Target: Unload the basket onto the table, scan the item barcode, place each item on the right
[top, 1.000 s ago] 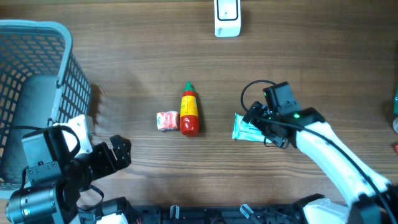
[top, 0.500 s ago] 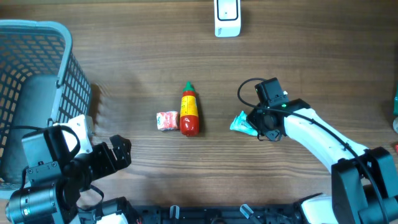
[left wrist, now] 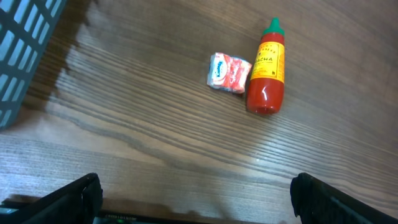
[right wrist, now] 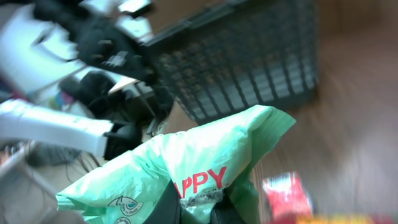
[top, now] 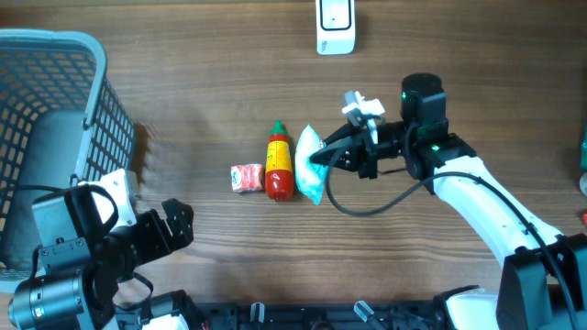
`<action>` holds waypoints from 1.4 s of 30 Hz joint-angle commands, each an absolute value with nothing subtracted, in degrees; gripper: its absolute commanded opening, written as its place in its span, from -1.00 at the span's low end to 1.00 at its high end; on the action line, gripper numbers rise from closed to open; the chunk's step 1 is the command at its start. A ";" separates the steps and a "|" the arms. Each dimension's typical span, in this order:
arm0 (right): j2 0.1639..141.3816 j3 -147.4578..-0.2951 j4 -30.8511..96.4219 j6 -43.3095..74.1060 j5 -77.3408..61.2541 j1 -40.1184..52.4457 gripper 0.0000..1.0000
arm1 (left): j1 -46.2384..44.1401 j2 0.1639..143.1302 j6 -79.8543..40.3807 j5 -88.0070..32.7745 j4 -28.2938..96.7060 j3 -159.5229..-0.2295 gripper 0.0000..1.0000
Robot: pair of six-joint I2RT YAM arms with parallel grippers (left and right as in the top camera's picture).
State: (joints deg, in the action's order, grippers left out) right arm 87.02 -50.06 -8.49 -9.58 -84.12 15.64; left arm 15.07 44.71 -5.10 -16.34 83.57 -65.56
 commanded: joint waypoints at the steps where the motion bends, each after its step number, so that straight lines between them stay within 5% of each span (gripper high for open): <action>1: 85.93 -50.89 -16.71 -12.93 -92.97 15.46 -0.91 | 15.14 44.62 -5.63 -16.16 83.44 -65.49 1.00; 7: 85.93 -50.89 -47.31 6.96 -92.88 15.55 -0.90 | 15.14 44.62 -5.61 -16.16 83.44 -65.49 1.00; 11: 85.93 -50.89 -58.74 36.45 -81.62 15.55 -0.91 | 15.14 44.62 -5.61 -16.16 83.42 -65.49 1.00; 15: 85.93 -50.89 -33.63 76.97 -66.13 15.40 -0.91 | 15.14 44.62 -5.63 -16.16 83.44 -65.49 1.00; 19: 85.93 -50.89 -4.14 100.62 -66.08 15.38 -0.91 | 15.14 44.62 -5.63 -16.16 83.44 -65.49 1.00; 22: 85.93 -50.89 2.37 116.75 -68.29 15.40 -0.91 | 15.14 44.62 -5.63 -16.16 83.44 -65.49 1.00; 33: 85.93 -50.89 -3.90 117.86 -81.17 14.17 -0.91 | 15.14 44.62 -5.63 -16.16 83.44 -65.49 1.00; 42: 85.91 -50.89 -34.02 118.67 -92.44 14.17 -0.91 | 15.14 44.62 -5.61 -16.16 83.44 -65.49 1.00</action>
